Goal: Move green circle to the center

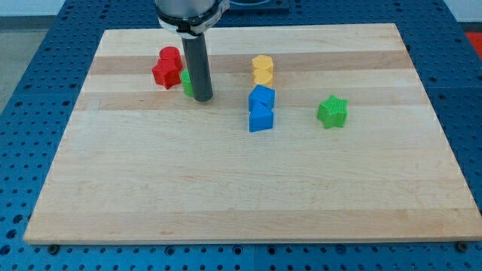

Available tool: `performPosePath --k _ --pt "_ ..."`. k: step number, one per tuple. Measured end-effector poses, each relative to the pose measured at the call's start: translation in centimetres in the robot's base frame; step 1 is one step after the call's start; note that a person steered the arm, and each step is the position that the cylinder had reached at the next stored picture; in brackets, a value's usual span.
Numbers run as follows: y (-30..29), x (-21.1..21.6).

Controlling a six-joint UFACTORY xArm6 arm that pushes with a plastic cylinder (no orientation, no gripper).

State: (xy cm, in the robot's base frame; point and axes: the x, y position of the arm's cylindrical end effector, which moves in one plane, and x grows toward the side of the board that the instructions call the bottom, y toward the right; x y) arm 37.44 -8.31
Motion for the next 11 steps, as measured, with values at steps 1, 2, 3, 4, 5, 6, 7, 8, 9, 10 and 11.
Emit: performPosePath --k 1,2,3,4,5,6,7,8,9,10,11 --pt "-0.4 -1.4" --pt "-0.9 -2.7" --pt "-1.0 -2.3" --pt "-1.7 -1.1" --pt "-3.3 -1.3" --pt "-4.2 -3.3" --pt "-4.2 -4.8" --pt "-4.2 -6.5" --pt "-4.2 -8.0" --pt "-4.2 -8.1" --pt "-4.2 -7.0"
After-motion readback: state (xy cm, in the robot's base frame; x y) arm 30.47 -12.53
